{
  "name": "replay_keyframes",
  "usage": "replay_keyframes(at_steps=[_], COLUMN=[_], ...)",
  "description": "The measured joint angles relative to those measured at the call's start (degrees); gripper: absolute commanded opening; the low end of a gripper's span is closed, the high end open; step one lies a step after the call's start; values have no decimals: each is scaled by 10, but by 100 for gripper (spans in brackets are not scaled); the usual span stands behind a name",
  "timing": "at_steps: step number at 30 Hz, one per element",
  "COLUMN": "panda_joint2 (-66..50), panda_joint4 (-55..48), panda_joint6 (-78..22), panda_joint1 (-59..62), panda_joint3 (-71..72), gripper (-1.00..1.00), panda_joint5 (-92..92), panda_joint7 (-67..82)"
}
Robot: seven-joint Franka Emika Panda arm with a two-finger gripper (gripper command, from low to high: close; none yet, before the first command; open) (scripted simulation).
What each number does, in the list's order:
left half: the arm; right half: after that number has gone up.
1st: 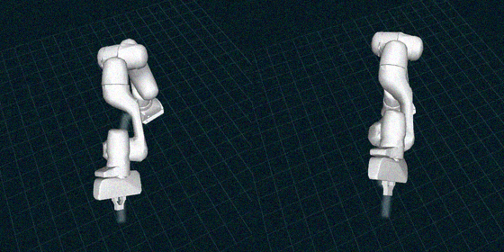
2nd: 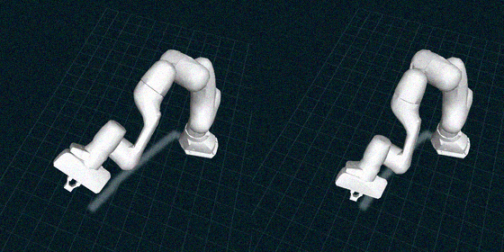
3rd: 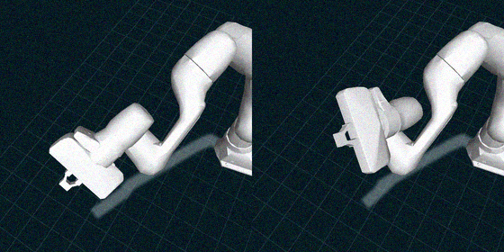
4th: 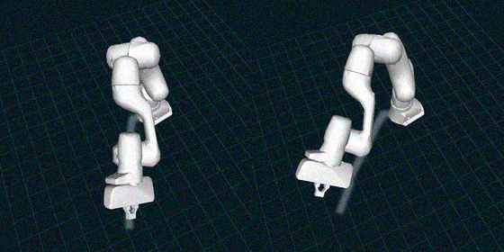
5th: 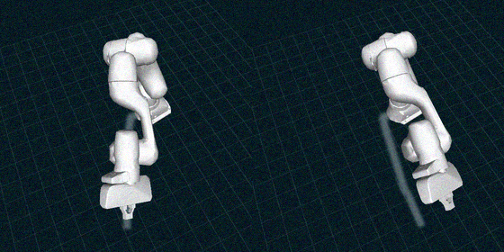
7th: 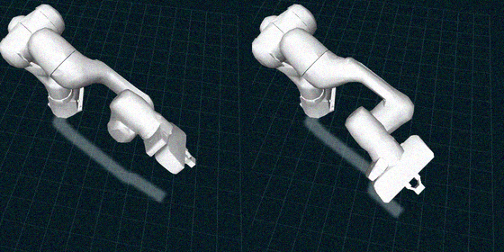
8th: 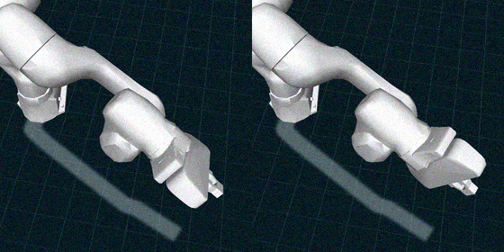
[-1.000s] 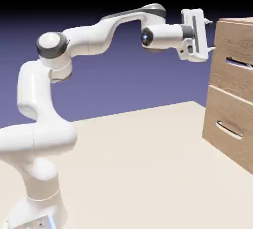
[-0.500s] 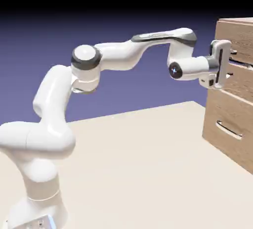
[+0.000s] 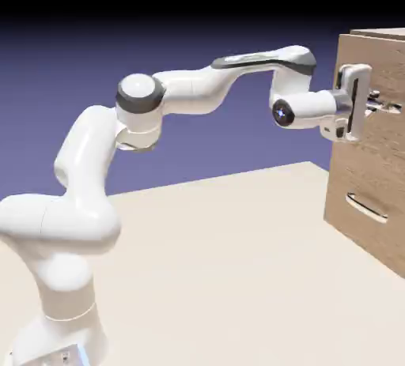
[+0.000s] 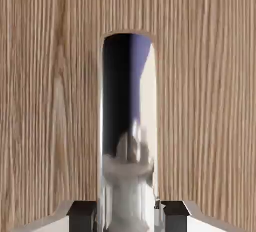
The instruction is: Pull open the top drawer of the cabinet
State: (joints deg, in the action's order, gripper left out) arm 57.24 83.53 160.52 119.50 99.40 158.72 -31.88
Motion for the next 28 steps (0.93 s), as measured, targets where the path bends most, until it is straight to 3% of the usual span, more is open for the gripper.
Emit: replay_keyframes(at_steps=[21,22,28], panda_joint2=[-33,-30,-12], panda_joint4=[427,441,512], panda_joint6=[-95,-96,-96], panda_joint1=[-402,-418,-501], panda_joint3=[-250,-261,-315], gripper=[-100,100,100], panda_joint5=[20,19,7], panda_joint7=[78,78,76])
